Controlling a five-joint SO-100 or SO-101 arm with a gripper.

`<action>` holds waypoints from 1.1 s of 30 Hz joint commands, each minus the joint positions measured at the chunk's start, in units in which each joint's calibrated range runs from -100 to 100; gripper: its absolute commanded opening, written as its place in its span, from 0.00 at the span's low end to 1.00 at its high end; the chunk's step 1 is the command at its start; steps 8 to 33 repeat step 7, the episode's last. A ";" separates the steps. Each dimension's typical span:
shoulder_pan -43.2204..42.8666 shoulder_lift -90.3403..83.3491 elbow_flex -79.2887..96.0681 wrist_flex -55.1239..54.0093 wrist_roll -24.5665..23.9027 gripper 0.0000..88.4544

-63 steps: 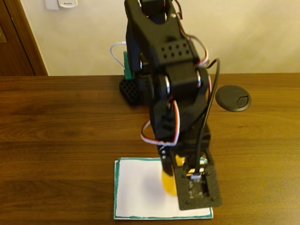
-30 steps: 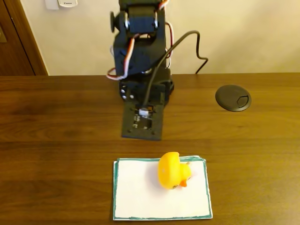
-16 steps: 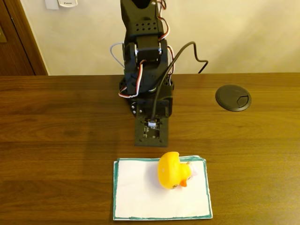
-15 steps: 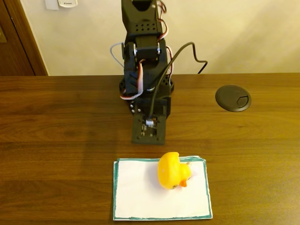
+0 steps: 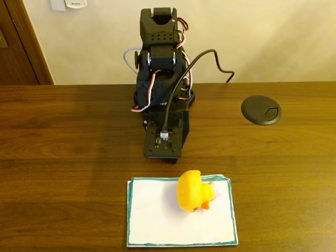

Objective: Grab the yellow duck toy and put inside the green color rectangle box on the table

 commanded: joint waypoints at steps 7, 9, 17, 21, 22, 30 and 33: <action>-3.95 -0.21 0.21 1.23 2.78 0.01; -3.95 -0.21 0.21 1.23 2.78 0.01; -3.95 -0.21 0.21 1.23 2.78 0.01; -3.95 -0.21 0.21 1.23 2.78 0.01; -3.95 -0.21 0.21 1.23 2.78 0.01; -3.95 -0.21 0.21 1.23 2.78 0.01; -3.95 -0.21 0.21 1.23 2.78 0.01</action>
